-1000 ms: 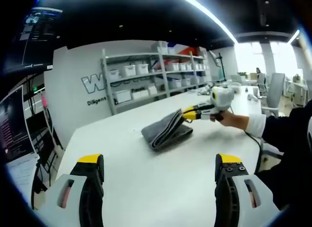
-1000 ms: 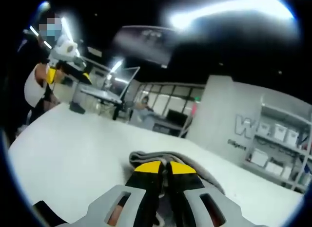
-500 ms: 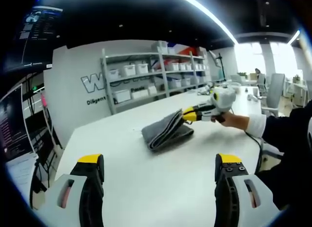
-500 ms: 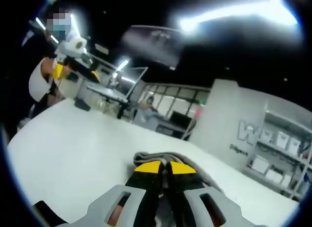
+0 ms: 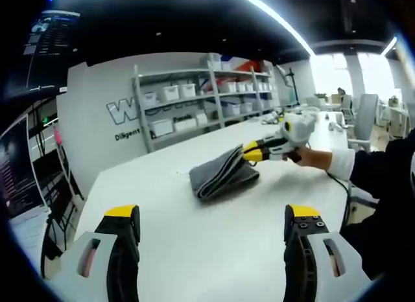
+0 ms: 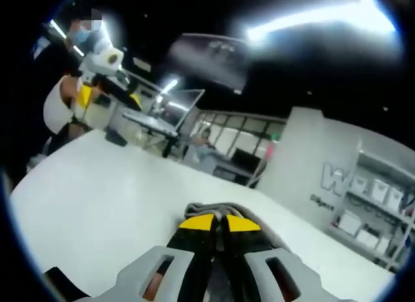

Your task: Open the folded towel by lifting each exposed corner and separating the folded layers until the towel lies flat within the target outline without major curled edges

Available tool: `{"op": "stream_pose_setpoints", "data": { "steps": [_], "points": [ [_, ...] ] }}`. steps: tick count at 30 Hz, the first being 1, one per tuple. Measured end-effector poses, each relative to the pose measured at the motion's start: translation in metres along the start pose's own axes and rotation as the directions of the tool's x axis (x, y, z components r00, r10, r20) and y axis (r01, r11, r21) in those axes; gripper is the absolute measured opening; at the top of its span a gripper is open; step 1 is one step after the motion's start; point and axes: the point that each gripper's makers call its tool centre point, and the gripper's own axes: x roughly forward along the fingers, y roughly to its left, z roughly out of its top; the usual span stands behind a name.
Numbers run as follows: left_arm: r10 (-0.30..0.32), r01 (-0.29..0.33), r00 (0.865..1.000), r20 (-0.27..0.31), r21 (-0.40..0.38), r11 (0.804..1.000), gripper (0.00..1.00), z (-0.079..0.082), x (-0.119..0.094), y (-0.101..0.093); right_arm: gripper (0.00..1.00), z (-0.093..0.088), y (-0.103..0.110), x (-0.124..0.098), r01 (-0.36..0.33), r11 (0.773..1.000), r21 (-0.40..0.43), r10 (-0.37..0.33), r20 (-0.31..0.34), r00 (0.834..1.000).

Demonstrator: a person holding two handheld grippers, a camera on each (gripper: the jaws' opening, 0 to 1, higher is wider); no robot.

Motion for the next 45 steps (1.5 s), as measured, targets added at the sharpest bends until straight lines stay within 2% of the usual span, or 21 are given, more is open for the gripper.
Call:
{"op": "stream_pose_setpoints", "data": {
  "steps": [4,9,36,45],
  "points": [
    [0.003,-0.003,1.0,0.003,-0.004,1.0,0.9,0.0,0.0,0.001,0.0,0.0,0.001,0.0,-0.006,1.0,-0.003,0.006,0.0,1.0],
    [0.004,-0.004,1.0,0.002,-0.004,1.0,0.9,-0.001,0.002,0.001,0.0,0.001,0.004,0.001,-0.02,0.999,0.032,0.02,0.005,1.0],
    [-0.012,0.012,1.0,-0.02,0.004,1.0,0.86,-0.012,0.01,-0.001,0.0,0.01,0.032,0.005,-0.084,0.996,-0.002,0.084,0.012,0.996],
    [-0.011,0.011,1.0,-0.024,0.002,1.0,0.86,-0.015,0.012,0.0,0.0,0.01,0.035,0.006,-0.09,0.996,-0.005,0.09,0.012,0.996]
  ]
}}
